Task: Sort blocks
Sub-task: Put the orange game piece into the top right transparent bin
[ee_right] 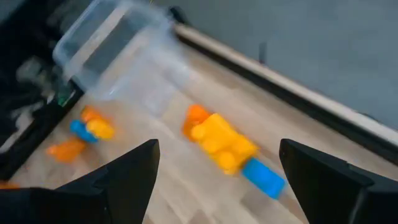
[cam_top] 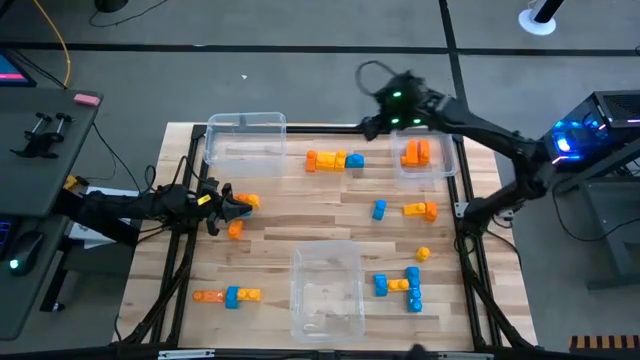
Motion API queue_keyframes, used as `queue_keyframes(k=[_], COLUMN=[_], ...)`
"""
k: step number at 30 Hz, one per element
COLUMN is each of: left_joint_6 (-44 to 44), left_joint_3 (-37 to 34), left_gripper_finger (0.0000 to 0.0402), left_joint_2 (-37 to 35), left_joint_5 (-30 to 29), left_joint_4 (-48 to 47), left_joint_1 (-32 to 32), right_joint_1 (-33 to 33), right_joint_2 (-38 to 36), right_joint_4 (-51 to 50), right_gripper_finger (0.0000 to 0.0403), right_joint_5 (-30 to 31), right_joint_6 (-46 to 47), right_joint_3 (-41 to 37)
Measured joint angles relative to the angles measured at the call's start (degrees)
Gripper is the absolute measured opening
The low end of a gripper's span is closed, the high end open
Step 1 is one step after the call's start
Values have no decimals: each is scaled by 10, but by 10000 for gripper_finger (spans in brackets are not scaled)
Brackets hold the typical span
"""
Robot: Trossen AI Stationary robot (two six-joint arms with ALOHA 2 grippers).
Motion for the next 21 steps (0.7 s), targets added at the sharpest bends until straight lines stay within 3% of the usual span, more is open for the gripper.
queue_keyframes(k=[3, 7, 12, 15, 18, 21], left_joint_6=[6, 47, 59, 51, -25, -51], left_joint_3=[0, 0, 0, 0, 0, 0], left_gripper_finger=[1, 1, 1, 1, 1, 1], left_joint_2=[0, -1, 0, 1, 0, 2], left_joint_5=[-2, -50, -54, -139, -240, -296], left_joint_4=[1, 44, 51, 117, 242, 344], left_joint_1=[0, 2, 2, 2, 2, 4], right_joint_1=[29, 60, 92, 102, 108, 116], right_joint_2=[41, 81, 101, 102, 102, 102], right_joint_4=[5, 9, 21, 26, 19, 5], right_gripper_finger=[329, 329, 330, 330, 330, 330], right_joint_5=[-11, -49, -59, -56, -42, -20], right_joint_6=[-8, -29, -29, -22, -1, 6], right_joint_3=[44, 104, 171, 207, 247, 285])
